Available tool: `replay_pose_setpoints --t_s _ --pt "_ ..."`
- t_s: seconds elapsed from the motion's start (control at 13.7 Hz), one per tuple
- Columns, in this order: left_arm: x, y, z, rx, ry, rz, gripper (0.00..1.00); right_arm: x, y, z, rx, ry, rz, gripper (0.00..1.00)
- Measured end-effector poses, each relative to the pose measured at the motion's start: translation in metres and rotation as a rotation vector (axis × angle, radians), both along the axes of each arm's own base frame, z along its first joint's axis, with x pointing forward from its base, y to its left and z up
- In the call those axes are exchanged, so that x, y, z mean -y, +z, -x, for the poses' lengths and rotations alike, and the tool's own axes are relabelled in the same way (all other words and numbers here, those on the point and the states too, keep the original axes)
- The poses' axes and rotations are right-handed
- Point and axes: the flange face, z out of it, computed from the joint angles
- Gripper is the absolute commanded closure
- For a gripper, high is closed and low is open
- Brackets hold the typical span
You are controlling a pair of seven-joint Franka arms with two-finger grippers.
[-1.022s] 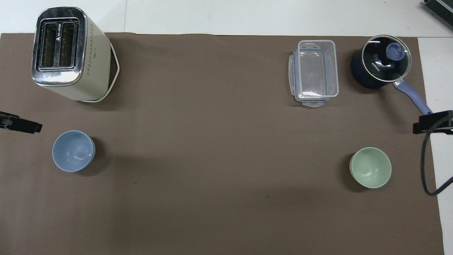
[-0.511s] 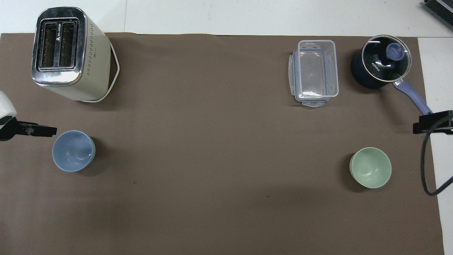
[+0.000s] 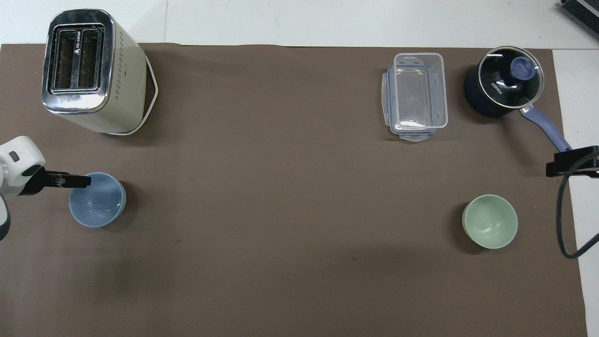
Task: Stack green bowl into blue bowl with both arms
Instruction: 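Grip the blue bowl rim and drag it toward the table center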
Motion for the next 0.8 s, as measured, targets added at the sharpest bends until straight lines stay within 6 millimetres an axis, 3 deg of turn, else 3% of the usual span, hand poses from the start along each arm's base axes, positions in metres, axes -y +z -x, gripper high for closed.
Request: replay_pose_setpoints --t_s 0.22,0.29,0.36,0.44,0.51,0.58,0.8 --pt "-0.001 -0.014 0.009 -0.020 0.001 0.008 0.06 0.000 0.000 0.000 0.000 0.000 0.000 0.00" --pt "-0.002 -0.019 0.013 -0.031 0.001 0.011 0.21 0.000 0.000 0.000 0.000 0.000 0.000 0.00" --pt "-0.004 -0.023 0.017 -0.041 0.003 0.013 0.54 0.000 0.000 0.000 0.000 0.000 0.000 0.00" --pt "-0.006 -0.026 0.020 -0.047 0.004 0.015 0.76 0.000 0.000 0.000 0.000 0.000 0.000 0.00" --pt "-0.008 -0.027 0.021 -0.049 0.006 0.015 0.91 0.000 0.000 0.000 0.000 0.000 0.000 0.00" --pt "-0.008 -0.028 0.022 -0.050 0.006 0.016 1.00 0.000 0.000 0.000 0.000 0.000 0.000 0.00" --pt "-0.007 -0.026 0.022 -0.049 0.001 0.016 1.00 0.000 0.000 0.000 0.000 0.000 0.000 0.00"
